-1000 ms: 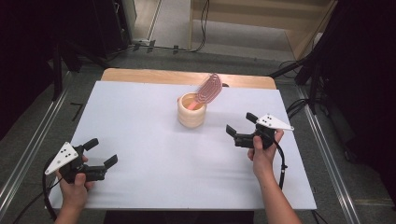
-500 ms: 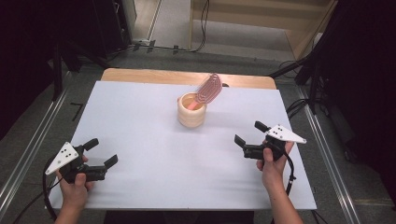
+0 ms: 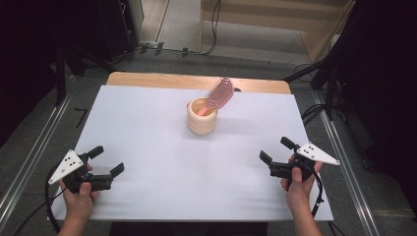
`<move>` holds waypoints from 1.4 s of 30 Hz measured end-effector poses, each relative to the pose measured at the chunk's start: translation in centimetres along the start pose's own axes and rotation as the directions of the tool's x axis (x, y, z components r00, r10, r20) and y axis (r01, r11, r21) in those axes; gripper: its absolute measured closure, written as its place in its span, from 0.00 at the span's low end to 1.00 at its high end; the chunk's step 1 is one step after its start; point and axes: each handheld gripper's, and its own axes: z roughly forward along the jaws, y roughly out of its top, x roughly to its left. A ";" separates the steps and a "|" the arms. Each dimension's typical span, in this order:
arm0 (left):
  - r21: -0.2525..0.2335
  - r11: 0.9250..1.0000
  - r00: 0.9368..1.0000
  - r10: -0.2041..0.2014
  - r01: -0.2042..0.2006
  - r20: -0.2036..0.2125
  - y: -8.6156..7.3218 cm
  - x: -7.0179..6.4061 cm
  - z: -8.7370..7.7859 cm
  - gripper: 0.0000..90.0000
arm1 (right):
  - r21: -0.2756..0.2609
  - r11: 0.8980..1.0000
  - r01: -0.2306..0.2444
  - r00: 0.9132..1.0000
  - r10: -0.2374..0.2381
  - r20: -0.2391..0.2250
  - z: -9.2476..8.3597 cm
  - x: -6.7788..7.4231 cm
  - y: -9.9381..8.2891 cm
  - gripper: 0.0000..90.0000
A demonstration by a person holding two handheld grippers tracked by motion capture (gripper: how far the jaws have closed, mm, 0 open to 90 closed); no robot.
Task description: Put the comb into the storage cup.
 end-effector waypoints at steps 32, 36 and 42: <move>-0.001 1.000 1.000 -0.001 0.001 0.004 0.0 0.0 0.0 0.00 | 0.003 1.000 -0.003 0.998 0.003 0.059 -4.7 -3.3 -3.3 0.00; -0.003 1.000 1.000 -0.001 0.001 0.006 0.0 0.0 0.0 0.00 | -0.001 1.000 -0.016 0.998 0.016 0.066 -5.3 -3.8 -3.8 0.00; -0.004 1.000 1.000 -0.001 0.001 0.005 0.0 0.0 0.0 0.00 | 0.006 1.000 -0.013 0.998 0.013 0.064 -5.9 -3.9 -4.1 0.00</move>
